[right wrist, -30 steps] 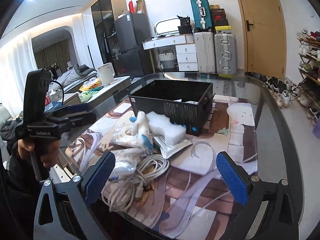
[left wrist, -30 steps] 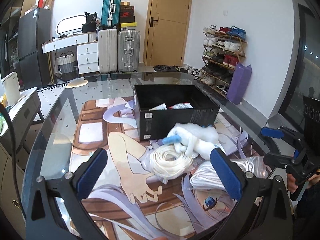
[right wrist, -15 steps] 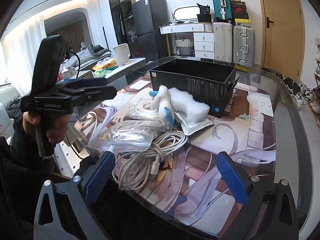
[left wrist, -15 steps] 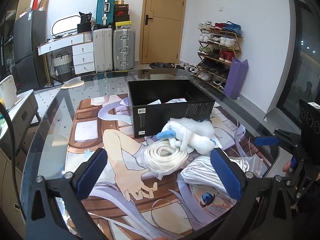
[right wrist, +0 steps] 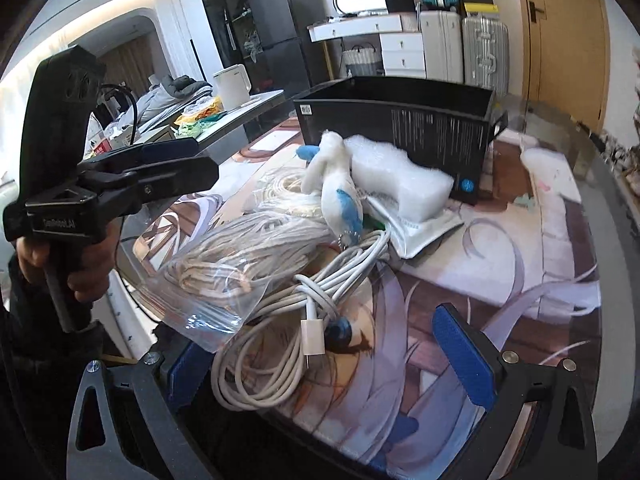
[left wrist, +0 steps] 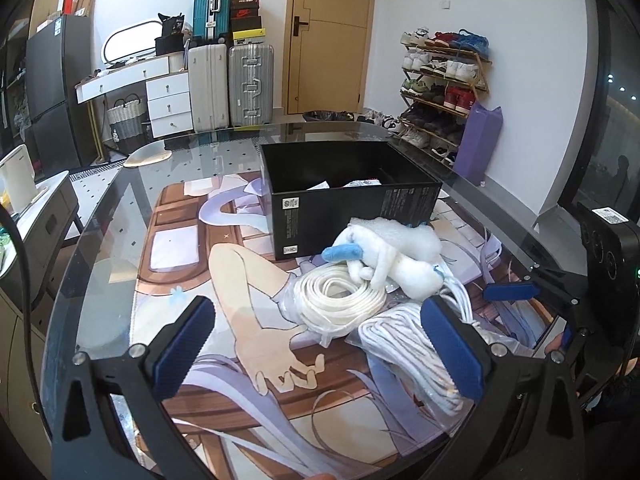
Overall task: Organize soft objects
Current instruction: 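Close the right tool on the coiled white cable and lift it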
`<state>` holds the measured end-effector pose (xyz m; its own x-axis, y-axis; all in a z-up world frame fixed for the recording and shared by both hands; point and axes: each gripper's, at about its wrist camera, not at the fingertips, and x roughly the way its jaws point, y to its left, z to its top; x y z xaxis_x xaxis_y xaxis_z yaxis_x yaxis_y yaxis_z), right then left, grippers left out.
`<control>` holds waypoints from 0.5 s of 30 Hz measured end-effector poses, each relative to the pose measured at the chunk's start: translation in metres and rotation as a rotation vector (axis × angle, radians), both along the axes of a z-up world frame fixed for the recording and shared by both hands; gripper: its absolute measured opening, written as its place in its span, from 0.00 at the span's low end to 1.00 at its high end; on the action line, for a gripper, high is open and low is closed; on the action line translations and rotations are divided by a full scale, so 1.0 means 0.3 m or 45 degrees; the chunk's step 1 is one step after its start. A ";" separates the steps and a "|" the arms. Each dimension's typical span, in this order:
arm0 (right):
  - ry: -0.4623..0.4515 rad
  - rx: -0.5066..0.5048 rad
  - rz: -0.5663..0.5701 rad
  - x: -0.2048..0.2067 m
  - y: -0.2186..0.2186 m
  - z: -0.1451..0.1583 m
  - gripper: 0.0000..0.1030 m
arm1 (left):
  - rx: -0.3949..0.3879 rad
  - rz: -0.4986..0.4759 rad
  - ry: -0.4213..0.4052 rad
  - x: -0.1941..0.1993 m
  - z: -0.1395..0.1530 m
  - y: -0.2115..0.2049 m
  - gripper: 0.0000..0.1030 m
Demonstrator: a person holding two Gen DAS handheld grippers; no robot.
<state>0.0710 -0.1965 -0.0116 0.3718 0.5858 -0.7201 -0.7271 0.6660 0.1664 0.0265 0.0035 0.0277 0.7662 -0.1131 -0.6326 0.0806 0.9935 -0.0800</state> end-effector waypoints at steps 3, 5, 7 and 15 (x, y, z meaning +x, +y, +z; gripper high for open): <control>-0.011 -0.049 -0.040 0.010 0.005 -0.014 1.00 | -0.003 0.003 0.007 0.002 -0.003 0.006 1.00; -0.026 -0.087 -0.068 0.017 0.001 -0.020 1.00 | -0.003 0.002 0.008 0.003 -0.004 0.008 1.00; -0.031 -0.087 -0.080 0.025 -0.007 -0.023 1.00 | -0.003 0.000 0.010 0.003 -0.006 0.009 1.00; -0.078 -0.104 -0.116 0.035 -0.039 -0.024 1.00 | 0.003 0.007 0.009 0.003 -0.006 0.018 1.00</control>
